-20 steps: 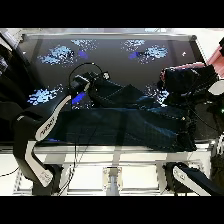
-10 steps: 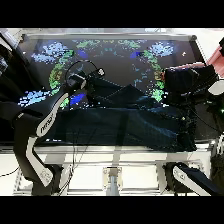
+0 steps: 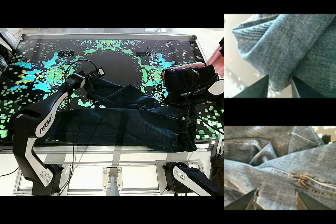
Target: Fold the clothes and pants, and hang the long-sleeved shirts on hangers.
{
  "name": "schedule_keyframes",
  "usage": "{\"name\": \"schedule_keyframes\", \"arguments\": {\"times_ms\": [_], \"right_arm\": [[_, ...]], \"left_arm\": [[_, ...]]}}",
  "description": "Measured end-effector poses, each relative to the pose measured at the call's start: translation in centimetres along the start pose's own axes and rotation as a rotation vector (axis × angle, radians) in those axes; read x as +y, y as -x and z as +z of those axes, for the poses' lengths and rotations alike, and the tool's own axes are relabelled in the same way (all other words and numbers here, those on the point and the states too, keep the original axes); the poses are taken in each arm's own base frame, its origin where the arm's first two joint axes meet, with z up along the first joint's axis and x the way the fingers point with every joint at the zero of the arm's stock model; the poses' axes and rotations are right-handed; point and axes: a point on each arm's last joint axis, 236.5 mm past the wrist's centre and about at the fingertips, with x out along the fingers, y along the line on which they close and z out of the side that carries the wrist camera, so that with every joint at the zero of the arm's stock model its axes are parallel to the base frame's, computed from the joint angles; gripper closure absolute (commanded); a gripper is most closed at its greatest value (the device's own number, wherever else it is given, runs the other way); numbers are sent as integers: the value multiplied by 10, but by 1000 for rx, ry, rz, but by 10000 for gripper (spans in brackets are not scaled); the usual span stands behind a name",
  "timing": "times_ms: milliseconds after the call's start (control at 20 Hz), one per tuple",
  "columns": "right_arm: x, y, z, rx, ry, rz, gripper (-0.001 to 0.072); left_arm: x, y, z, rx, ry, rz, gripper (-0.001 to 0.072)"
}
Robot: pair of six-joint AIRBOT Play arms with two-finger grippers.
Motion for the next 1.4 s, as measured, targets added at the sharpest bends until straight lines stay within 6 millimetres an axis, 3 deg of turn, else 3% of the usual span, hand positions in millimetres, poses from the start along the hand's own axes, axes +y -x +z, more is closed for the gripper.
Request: {"name": "schedule_keyframes", "arguments": {"times_ms": [150, 250, 300, 350, 600, 800, 950, 1150, 1250, 1400], "right_arm": [[0, 0, 1, -3, -1, -1, 191], [0, 0, 1, -4, -6, -1, 191], [0, 0, 1, -6, -10, 0, 191], [0, 0, 2, -8, -14, -1, 191], [0, 0, 3, -14, -28, -1, 192], [0, 0, 3, -14, -39, -1, 191], [0, 0, 4, -15, -43, -1, 191], [0, 0, 3, -13, -45, -1, 191], [0, 0, 2, -8, -45, -1, 191], [0, 0, 0, 2, -45, 0, 191]], "left_arm": [[-8, -5, -3, 11, -12, -23, 389], [-13, -10, -5, 17, -15, -35, 526], [-15, -13, -6, 20, -18, -38, 655], [-16, -14, -6, 17, -22, -37, 684], [4, -10, 7, -20, -13, 15, 684], [41, 12, 18, -44, 52, 82, 685], [56, 31, 17, -31, 74, 97, 685], [80, 74, -16, 70, 121, 102, 686], [101, 113, -44, 129, 178, 117, 686], [143, 191, -87, 169, 306, 204, 686]]}}
